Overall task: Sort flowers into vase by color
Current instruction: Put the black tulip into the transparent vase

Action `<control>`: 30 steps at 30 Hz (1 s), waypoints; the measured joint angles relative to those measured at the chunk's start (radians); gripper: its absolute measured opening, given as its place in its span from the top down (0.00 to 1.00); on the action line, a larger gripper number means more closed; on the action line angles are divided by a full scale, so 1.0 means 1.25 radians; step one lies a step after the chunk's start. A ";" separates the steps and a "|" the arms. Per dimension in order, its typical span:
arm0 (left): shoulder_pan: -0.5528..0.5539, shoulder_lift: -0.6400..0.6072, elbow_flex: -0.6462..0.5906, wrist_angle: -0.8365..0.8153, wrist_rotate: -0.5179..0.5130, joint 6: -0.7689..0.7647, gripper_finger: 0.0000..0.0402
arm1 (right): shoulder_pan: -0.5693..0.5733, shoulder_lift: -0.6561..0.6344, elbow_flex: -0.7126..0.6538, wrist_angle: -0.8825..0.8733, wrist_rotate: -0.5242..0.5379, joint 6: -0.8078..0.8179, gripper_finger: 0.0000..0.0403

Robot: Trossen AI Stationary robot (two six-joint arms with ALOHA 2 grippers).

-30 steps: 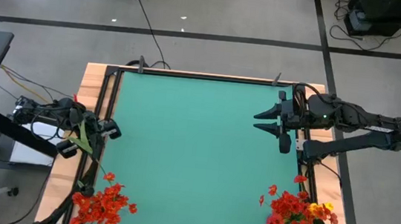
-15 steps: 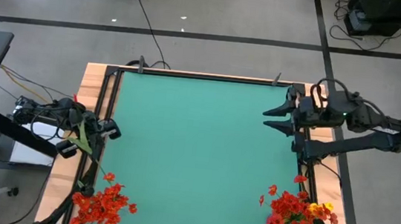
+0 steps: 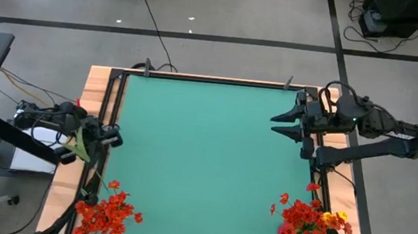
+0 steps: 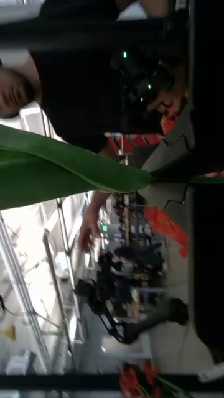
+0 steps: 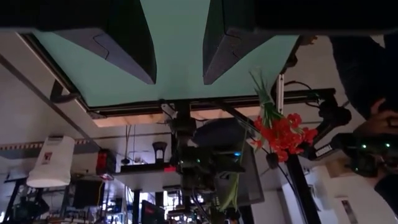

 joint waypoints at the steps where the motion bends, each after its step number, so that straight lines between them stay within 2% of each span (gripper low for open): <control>1: -0.007 0.000 0.000 0.012 0.002 0.000 0.97 | 0.000 0.002 0.000 0.000 0.000 0.001 0.65; 8: -0.041 -0.001 0.000 0.067 -0.002 -0.072 0.98 | 0.000 0.005 0.000 0.000 0.000 0.001 0.65; 16: -0.043 0.014 0.001 0.023 -0.054 -0.007 0.98 | 0.000 0.005 0.000 0.000 0.000 0.001 0.65; 23: -0.052 0.086 0.001 0.024 -0.075 0.024 0.98 | 0.000 0.005 0.000 0.000 0.000 0.001 0.65; 30: -0.136 0.194 0.001 0.083 -0.104 0.027 0.98 | 0.000 0.005 0.000 0.000 0.000 0.001 0.65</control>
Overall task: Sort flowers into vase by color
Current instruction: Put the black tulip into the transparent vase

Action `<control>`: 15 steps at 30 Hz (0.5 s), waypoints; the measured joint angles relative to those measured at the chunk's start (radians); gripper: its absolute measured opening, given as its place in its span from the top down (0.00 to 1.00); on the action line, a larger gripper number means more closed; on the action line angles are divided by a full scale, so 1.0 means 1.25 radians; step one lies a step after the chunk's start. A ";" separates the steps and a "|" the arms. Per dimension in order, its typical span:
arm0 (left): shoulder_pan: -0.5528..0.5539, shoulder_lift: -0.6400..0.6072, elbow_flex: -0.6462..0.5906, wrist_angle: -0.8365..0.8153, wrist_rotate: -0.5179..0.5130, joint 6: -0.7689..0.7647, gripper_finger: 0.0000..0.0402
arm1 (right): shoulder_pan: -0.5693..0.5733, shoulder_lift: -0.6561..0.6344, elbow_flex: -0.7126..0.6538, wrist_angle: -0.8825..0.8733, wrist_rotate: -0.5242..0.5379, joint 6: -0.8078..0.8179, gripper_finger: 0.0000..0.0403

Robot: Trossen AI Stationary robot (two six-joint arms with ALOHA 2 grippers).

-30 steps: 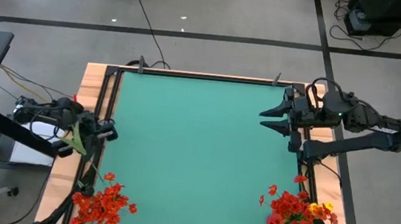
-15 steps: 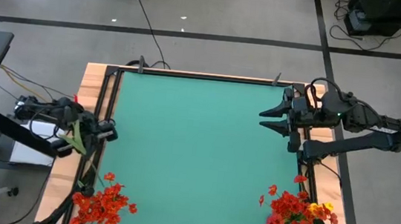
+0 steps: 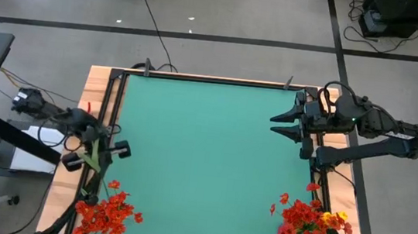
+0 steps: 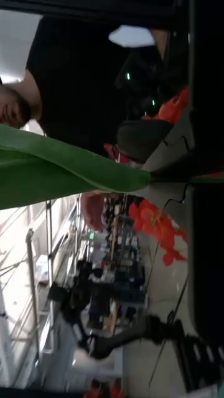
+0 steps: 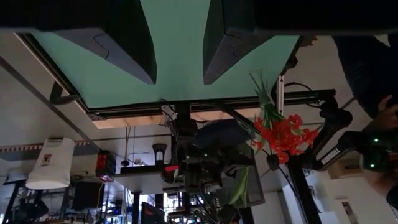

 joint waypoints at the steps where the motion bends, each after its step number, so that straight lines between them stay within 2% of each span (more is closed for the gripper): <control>1: -0.016 0.014 0.000 0.010 -0.008 -0.001 0.98 | 0.000 0.000 0.000 0.000 0.000 0.000 0.65; 7: -0.098 0.100 0.000 0.042 -0.062 0.050 0.98 | 0.000 0.000 0.000 0.000 0.000 0.000 0.65; 15: -0.147 0.176 0.000 0.095 -0.102 0.100 0.98 | 0.000 0.000 0.000 0.000 0.000 0.000 0.65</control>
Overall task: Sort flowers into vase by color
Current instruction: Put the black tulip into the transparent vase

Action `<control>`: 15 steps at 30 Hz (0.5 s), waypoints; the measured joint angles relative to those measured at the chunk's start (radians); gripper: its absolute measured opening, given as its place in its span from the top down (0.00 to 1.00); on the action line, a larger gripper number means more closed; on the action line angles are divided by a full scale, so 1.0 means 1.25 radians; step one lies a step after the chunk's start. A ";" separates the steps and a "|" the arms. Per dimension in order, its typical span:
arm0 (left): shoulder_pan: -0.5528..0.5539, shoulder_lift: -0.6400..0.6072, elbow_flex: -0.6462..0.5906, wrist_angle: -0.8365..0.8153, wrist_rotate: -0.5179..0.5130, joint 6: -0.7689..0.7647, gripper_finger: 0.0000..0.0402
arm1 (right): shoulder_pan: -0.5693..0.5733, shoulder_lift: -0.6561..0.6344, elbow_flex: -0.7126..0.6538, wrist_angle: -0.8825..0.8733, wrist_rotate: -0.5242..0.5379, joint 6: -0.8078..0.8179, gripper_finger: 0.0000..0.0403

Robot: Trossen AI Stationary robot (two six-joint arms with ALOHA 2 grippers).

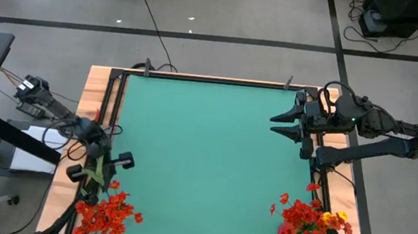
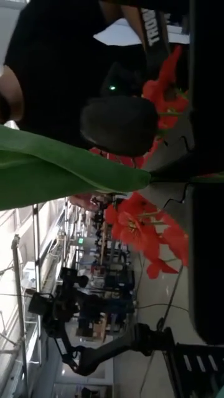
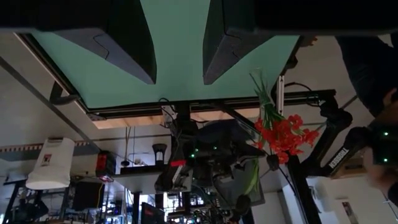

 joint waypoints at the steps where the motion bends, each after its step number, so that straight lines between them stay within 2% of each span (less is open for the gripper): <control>1: -0.004 0.009 0.000 0.002 0.000 0.010 0.98 | 0.000 0.000 0.000 0.000 0.000 0.000 0.65; 15: -0.027 0.089 0.000 0.001 -0.011 0.090 0.97 | 0.000 0.000 0.000 0.000 0.000 0.000 0.65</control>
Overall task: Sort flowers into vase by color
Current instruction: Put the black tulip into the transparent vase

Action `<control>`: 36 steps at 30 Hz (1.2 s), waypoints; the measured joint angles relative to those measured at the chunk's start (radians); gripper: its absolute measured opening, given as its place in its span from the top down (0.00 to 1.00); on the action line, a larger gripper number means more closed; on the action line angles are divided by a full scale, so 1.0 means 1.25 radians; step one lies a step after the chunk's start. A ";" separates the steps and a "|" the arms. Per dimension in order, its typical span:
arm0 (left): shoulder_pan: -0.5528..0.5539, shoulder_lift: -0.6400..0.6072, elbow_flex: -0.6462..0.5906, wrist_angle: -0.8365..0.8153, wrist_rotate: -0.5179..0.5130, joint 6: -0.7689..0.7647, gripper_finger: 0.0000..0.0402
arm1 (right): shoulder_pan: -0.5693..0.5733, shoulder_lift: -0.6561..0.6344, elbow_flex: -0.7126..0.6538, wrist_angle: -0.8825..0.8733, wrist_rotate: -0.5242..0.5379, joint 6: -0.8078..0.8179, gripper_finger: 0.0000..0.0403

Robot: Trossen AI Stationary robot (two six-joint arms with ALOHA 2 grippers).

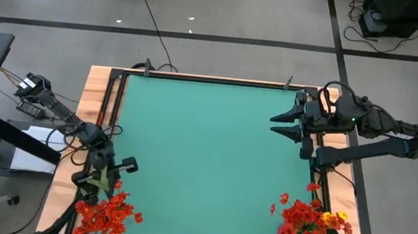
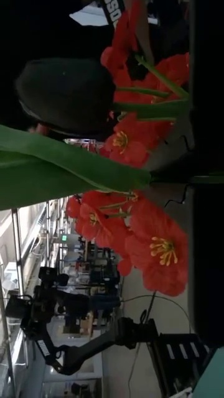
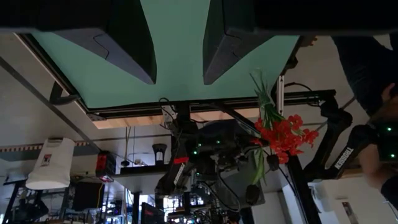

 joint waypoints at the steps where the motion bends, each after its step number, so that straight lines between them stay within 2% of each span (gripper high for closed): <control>1: -0.002 0.001 0.000 0.001 0.000 0.005 0.97 | 0.000 0.000 0.000 0.000 0.000 0.000 0.65; 10: -0.024 0.002 0.000 -0.015 0.027 0.006 0.94 | 0.000 0.000 0.000 0.000 0.000 0.000 0.65; 16: -0.049 0.002 0.000 -0.105 0.027 0.023 0.82 | 0.000 0.000 0.000 0.000 0.000 0.000 0.65; 22: -0.072 0.002 0.012 -0.117 0.027 0.030 0.69 | 0.000 0.000 0.000 0.000 0.000 0.000 0.65; 25: -0.075 0.001 0.038 -0.140 0.024 0.089 0.65 | 0.000 0.000 0.000 0.000 0.000 0.000 0.65; 29: -0.075 0.001 0.087 -0.237 0.019 0.167 0.70 | 0.000 0.000 0.000 0.000 0.000 0.000 0.65; 36: -0.075 -0.030 0.152 -0.364 0.019 0.261 0.94 | 0.000 0.000 0.000 0.000 0.000 0.000 0.65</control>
